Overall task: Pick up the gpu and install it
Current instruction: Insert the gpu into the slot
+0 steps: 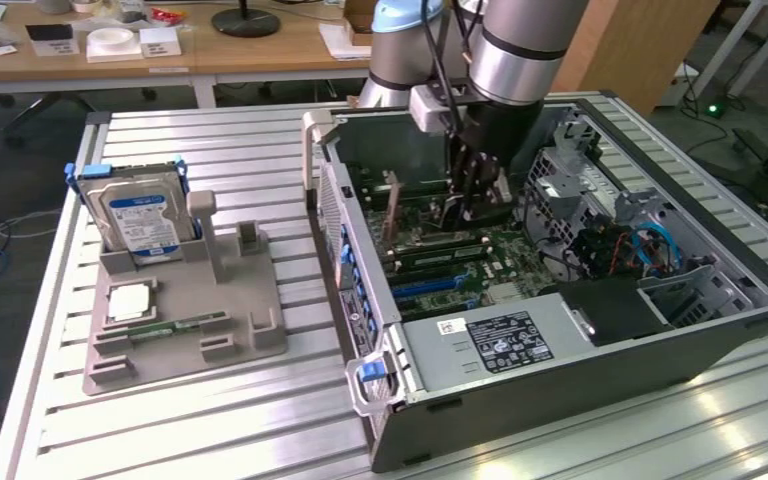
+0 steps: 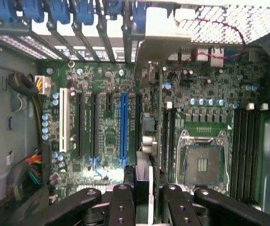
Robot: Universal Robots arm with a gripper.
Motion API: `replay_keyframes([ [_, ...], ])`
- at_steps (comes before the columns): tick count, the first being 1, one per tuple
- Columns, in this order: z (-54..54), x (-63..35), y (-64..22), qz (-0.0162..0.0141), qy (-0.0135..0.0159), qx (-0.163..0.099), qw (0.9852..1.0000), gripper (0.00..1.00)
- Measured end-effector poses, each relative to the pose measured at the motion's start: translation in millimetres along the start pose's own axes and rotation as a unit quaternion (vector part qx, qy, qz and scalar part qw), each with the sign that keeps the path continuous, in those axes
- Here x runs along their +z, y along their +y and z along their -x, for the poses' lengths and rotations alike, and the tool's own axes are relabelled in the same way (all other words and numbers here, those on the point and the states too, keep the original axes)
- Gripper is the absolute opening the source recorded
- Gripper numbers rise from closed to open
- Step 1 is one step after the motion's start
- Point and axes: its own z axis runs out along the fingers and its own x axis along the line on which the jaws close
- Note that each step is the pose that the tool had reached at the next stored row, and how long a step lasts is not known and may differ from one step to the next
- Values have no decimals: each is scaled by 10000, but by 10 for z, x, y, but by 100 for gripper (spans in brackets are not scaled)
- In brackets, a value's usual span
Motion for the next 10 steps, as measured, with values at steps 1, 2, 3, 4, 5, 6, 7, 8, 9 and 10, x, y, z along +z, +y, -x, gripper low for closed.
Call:
replay_keyframes([
  [1,0,15,15,0,0,6,10000,28],
  [2,0,29,27,0,1,18,10000,28],
  [3,0,41,35,0,2,35,10000,28],
  [4,-1,50,36,-1,5,64,10000,28],
  [5,-5,55,36,-1,8,91,10000,28],
  [6,-10,59,36,-2,8,109,9999,28],
  [7,-10,62,36,-2,8,113,9999,28],
  [8,-10,63,36,-2,9,113,9999,28],
  [9,-11,64,37,-2,10,113,9999,28],
  [10,-14,66,37,-2,8,113,9999,28],
])
